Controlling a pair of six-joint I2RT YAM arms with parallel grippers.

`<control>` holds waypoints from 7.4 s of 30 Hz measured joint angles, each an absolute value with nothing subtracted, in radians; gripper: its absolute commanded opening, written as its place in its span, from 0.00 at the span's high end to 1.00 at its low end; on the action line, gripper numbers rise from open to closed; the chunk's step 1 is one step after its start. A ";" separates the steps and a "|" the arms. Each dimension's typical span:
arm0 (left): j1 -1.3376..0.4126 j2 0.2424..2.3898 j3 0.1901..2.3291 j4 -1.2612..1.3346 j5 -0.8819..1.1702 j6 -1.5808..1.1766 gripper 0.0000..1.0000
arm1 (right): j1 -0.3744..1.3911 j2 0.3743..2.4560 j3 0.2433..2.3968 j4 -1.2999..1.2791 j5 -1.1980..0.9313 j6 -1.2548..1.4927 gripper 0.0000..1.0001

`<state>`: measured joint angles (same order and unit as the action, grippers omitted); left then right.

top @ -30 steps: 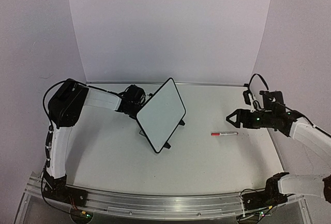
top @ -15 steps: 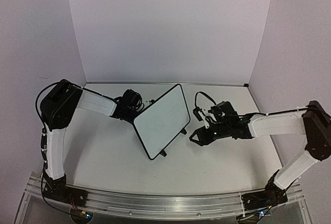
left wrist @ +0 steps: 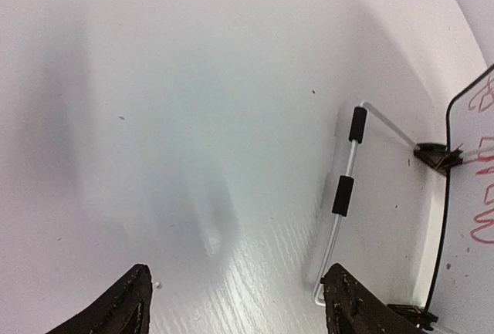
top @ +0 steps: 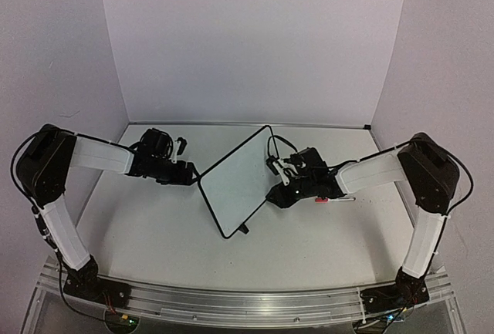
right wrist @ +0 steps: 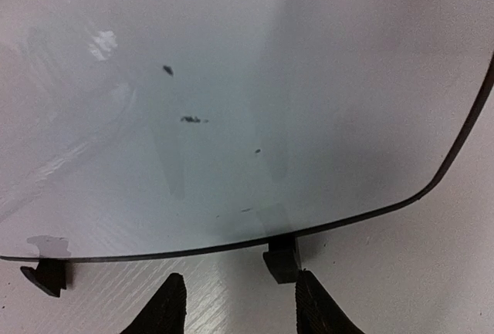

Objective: Write a sentence on the whiteboard
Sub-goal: Move the whiteboard to the center of the board, then adjust the whiteboard at the center of the board, then pick up the whiteboard marker from the center of the board.

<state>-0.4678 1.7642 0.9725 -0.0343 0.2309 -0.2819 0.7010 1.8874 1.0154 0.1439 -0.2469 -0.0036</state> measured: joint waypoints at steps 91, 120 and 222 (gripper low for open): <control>-0.387 1.196 0.737 -0.066 0.336 -0.364 0.01 | 0.386 1.420 0.804 0.060 -0.307 0.233 0.02; -0.387 1.164 0.711 -0.043 0.421 -0.340 0.01 | 0.308 1.736 1.058 0.166 -0.627 0.078 0.02; -0.382 0.875 0.689 -0.247 0.200 -0.340 0.00 | 0.223 1.836 1.093 -0.490 -0.083 1.006 0.69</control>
